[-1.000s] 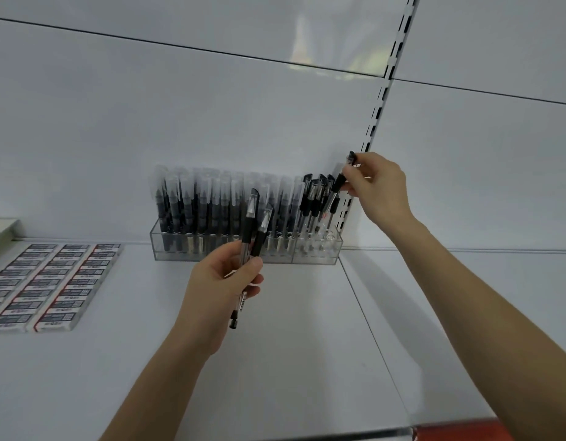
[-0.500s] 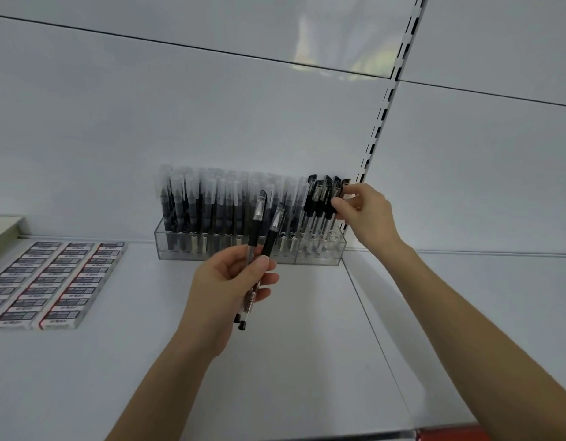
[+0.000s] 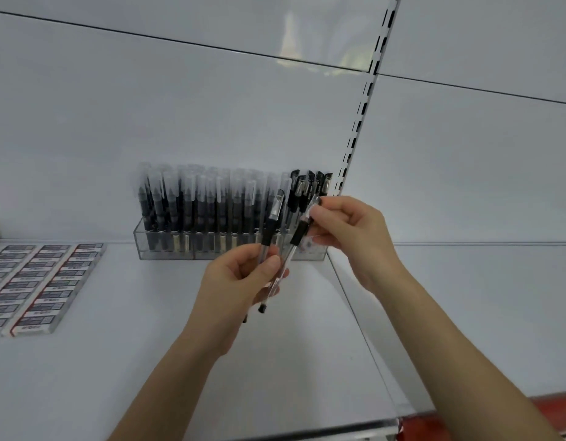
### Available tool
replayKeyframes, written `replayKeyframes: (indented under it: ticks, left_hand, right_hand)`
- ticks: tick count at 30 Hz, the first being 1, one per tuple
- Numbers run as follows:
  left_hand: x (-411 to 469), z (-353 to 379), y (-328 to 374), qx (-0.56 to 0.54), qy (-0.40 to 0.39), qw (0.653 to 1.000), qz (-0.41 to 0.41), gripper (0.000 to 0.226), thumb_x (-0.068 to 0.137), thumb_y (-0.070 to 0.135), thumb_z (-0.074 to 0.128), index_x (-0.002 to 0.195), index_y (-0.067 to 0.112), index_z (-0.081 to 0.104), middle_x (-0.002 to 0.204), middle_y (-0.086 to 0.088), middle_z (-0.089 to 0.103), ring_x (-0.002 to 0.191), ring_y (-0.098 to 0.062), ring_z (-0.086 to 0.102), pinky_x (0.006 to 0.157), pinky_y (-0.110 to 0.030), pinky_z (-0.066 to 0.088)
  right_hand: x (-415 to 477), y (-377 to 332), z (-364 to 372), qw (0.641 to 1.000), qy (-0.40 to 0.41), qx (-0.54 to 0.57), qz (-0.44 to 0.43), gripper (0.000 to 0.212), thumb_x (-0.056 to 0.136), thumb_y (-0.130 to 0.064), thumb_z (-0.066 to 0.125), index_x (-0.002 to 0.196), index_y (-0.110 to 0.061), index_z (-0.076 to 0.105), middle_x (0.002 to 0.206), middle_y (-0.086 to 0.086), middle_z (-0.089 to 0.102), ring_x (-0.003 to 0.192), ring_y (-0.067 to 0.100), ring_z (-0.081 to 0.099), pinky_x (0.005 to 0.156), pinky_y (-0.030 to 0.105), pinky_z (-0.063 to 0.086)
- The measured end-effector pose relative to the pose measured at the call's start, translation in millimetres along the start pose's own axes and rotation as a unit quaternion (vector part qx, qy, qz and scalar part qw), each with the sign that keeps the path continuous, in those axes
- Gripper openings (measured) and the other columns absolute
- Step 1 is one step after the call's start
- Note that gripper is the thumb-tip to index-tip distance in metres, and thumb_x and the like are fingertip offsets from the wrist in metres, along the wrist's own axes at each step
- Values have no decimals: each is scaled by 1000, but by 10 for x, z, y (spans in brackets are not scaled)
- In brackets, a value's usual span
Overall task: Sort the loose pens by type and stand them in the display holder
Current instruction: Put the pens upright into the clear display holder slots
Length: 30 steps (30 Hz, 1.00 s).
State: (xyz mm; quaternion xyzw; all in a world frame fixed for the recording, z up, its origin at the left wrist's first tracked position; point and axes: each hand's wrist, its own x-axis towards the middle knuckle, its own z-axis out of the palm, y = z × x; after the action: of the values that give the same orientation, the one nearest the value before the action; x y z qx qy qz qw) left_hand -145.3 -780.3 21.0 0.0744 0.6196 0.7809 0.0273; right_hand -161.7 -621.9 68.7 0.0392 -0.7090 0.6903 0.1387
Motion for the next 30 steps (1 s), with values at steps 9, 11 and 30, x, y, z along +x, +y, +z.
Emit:
replayKeyframes:
  ticks: [9, 11, 30]
  left_hand:
    - [6, -164, -29, 77, 64, 995, 0, 14, 89, 16, 53, 90, 10, 66, 61, -6, 43, 51, -13, 39, 44, -17, 37]
    - [3, -165, -28, 71, 64, 995, -11, 15, 90, 15, 52, 88, 12, 66, 63, -5, 48, 50, -11, 43, 49, -22, 39]
    - [-24, -154, -8, 105, 51, 993, 0, 9, 84, 14, 61, 88, 19, 67, 68, -1, 60, 49, 1, 55, 50, -16, 48]
  right_hand:
    - [569, -32, -466, 968, 215, -82, -101, 7, 85, -13, 61, 86, -20, 60, 77, 2, 66, 63, 11, 67, 64, 21, 54]
    - [635, 8, -435, 966, 202, -118, -112, 7, 86, -14, 61, 85, -21, 60, 78, 1, 66, 64, 12, 67, 64, 23, 54]
    - [336, 229, -216, 977, 135, -145, -80, 6, 87, -16, 60, 83, -18, 64, 78, 0, 68, 76, 12, 65, 72, 21, 53]
